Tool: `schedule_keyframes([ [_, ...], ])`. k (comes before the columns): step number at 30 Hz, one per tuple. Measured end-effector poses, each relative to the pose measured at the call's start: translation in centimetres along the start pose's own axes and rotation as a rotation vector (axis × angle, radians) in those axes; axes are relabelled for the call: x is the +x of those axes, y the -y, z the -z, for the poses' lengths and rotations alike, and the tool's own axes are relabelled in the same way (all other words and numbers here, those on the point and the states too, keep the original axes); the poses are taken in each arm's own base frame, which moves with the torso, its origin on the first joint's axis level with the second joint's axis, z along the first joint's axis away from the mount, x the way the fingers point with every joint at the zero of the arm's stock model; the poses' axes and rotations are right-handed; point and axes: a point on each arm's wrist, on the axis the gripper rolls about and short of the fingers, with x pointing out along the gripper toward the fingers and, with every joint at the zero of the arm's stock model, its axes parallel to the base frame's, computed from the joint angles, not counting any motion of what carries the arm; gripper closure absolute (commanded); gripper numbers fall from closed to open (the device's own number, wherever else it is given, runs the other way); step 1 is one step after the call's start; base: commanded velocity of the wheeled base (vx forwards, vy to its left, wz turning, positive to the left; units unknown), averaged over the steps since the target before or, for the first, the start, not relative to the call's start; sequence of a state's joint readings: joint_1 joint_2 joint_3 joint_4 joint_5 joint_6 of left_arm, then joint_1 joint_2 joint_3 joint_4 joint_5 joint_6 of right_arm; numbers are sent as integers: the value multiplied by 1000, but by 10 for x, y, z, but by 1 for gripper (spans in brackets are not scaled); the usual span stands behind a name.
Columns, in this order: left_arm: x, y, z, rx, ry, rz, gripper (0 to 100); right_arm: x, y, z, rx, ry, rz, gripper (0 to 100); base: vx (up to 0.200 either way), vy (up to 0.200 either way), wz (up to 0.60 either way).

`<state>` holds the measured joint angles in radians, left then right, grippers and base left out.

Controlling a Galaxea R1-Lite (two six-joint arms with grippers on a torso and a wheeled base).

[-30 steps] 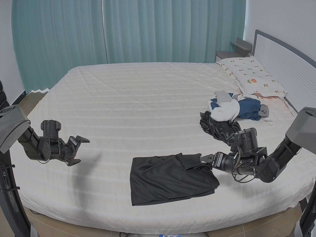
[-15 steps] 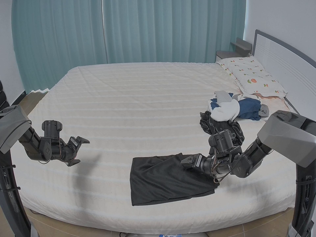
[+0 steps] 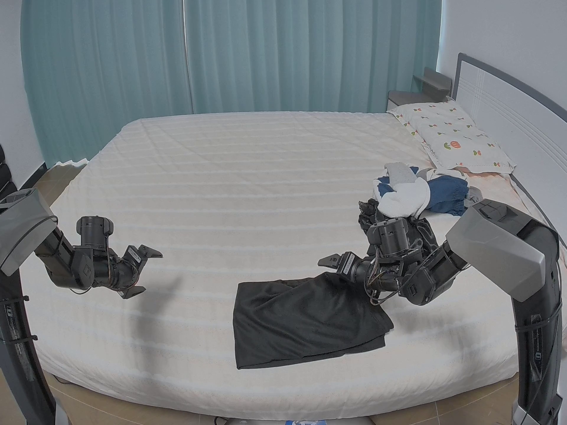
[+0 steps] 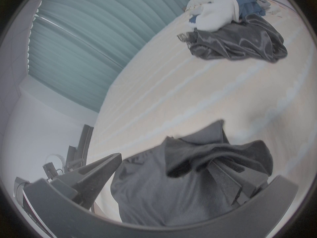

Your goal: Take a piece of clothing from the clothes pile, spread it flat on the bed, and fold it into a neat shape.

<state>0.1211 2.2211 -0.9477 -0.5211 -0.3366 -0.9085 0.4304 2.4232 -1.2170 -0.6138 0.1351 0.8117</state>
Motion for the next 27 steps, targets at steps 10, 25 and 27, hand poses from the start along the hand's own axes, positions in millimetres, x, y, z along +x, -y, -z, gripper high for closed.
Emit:
schedule_keyframes([
  [10, 0, 0, 0, -1, 1, 0, 0, 18, 38, -26, 55, 113, 33, 0, 0, 0, 0],
  [25, 0, 0, 0, 0, -1, -1, 0, 9, 61, -39, -23, 107, 55, 0, 0, 0, 0],
  [27, 0, 0, 0, 0, -1, -1, 0, 10, 59, -41, -58, 109, 50, 0, 0, 0, 0],
])
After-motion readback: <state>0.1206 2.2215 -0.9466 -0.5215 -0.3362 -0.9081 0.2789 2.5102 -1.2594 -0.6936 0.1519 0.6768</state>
